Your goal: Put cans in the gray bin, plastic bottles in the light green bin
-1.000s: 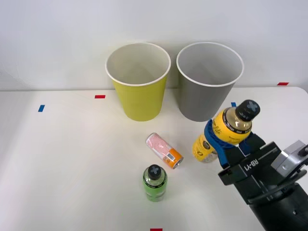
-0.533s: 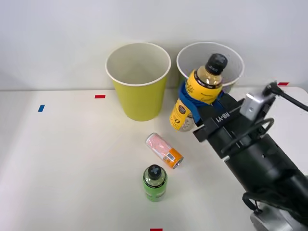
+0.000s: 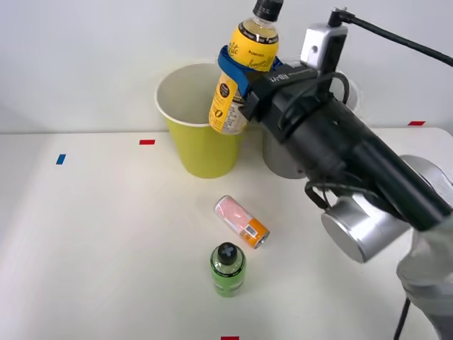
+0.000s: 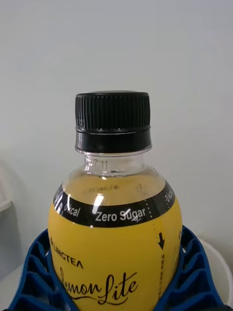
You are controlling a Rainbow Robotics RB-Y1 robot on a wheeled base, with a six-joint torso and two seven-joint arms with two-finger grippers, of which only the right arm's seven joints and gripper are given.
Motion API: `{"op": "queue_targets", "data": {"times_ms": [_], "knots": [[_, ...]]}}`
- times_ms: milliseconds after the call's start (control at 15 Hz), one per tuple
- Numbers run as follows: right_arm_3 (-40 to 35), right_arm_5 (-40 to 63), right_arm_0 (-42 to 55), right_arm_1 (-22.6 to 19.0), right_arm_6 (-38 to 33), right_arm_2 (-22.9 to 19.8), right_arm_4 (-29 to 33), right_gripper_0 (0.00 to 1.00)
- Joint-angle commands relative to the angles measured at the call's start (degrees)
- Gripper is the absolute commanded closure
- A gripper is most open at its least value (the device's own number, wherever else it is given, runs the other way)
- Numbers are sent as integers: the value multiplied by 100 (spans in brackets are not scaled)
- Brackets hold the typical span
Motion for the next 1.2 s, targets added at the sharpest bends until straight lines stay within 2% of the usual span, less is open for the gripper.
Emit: {"op": "queue_targets", "data": {"times_ms": [67, 400, 600, 733, 933, 1067, 1133, 1200], "knots": [[1238, -376, -850, 487, -47, 0, 141, 100], [2688, -630, -1781, 953, -65, 0, 501, 100], [3620, -1202, -2159, 1084, -65, 0, 528, 100], [4007, -1509, -2282, 1181, -74, 0, 642, 100], [4068, -1536, -2309, 1216, -82, 0, 739, 100], [4068, -1527, -2335, 1225, -91, 0, 730, 90], [4068, -1518, -2326, 1216, -91, 0, 730, 69], [4068, -1509, -2326, 1234, -91, 0, 730, 41]]}}
